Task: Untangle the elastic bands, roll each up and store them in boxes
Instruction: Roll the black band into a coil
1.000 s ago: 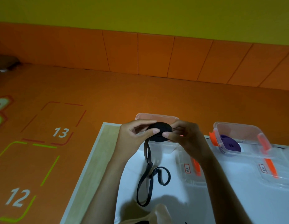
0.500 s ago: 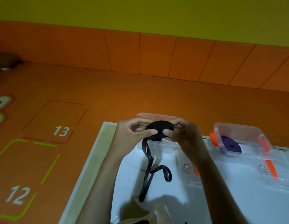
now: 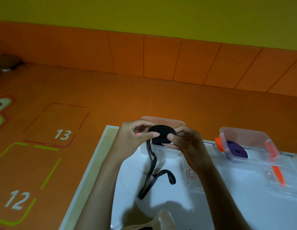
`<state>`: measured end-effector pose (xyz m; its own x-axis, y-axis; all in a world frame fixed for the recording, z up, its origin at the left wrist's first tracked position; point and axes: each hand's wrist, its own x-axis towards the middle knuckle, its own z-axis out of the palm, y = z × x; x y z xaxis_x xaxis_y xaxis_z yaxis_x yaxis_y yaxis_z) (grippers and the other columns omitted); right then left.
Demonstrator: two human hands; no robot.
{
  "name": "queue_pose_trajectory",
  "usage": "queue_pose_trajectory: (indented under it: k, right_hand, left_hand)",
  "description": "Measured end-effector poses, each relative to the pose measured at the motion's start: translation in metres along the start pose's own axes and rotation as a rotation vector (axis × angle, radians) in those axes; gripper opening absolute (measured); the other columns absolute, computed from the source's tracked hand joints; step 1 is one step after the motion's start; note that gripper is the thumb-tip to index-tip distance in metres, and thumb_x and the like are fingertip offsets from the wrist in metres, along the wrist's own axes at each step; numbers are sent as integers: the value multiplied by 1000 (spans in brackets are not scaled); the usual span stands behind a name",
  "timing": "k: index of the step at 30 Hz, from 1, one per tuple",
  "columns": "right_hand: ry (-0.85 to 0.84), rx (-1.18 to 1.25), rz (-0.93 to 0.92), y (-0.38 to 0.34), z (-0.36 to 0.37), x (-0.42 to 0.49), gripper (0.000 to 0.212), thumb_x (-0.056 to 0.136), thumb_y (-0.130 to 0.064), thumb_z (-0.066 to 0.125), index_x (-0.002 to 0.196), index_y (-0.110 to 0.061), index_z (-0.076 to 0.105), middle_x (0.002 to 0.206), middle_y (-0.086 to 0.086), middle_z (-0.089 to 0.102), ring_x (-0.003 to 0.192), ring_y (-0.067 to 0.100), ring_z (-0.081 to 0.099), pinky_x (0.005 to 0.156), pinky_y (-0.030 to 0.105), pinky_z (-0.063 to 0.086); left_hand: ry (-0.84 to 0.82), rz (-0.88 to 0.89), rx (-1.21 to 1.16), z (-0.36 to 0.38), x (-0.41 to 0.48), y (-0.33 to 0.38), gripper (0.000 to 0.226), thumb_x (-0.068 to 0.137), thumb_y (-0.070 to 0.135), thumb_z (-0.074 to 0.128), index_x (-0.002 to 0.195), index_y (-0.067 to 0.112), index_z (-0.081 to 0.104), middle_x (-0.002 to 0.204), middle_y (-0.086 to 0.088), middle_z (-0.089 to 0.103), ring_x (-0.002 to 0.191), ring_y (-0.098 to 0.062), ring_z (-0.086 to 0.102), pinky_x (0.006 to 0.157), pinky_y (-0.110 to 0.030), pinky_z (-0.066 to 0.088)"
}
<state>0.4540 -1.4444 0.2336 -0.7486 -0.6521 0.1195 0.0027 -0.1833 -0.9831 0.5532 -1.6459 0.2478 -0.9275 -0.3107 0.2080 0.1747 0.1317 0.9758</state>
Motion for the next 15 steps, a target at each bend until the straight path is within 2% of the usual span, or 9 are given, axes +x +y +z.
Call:
queue_pose_trajectory:
  k: [1,3,4,6,9,12,15]
  right_hand:
    - [-19,-88,12,-1,-2,0,31,86,-29,80,95,-1,71,94,21,78,92,42,76,80,48,63]
    - [-71,-258,18,-7,-6,3,29,84,-34,81,96,-8,73,91,8,80,85,26,78,74,34,60]
    - [-97,-281,11,-11,-7,4,27,84,-30,82,100,-10,73,93,4,81,86,20,79,72,26,60]
    - [-115,-258,-14,-18,-7,7,27,84,-23,84,107,-13,73,97,2,81,88,19,80,70,23,62]
    - [-61,-311,-140,-22,-5,8,16,88,-27,76,101,-19,70,92,-10,80,80,8,78,64,15,58]
    - [1,-265,-170,-18,-4,6,13,93,-17,77,102,-11,70,95,-2,80,82,15,79,66,20,60]
    - [-21,-267,-114,-14,-6,5,13,92,-14,79,101,-9,72,99,9,81,91,27,79,78,36,64]
  left_hand:
    - [-2,5,37,-1,0,0,23,84,13,89,104,20,83,101,5,81,96,-10,76,85,-19,57]
    - [5,8,101,1,-1,-1,23,85,17,88,106,21,83,103,9,81,100,-11,75,89,-24,58]
    - [17,12,120,4,-1,-2,23,85,18,88,107,25,83,103,11,81,100,-10,75,89,-24,58]
    - [47,26,144,9,-2,-4,24,85,20,88,108,27,82,102,13,81,98,-9,76,87,-24,59]
    - [61,11,79,11,-5,-6,28,84,20,89,112,22,83,103,8,82,96,-13,78,83,-22,59]
    - [45,-6,-65,9,-5,-5,29,81,11,90,107,23,83,101,2,83,93,-15,79,80,-20,59]
    - [37,30,-31,6,-1,-3,23,84,16,87,106,24,83,103,4,81,98,-14,77,85,-24,58]
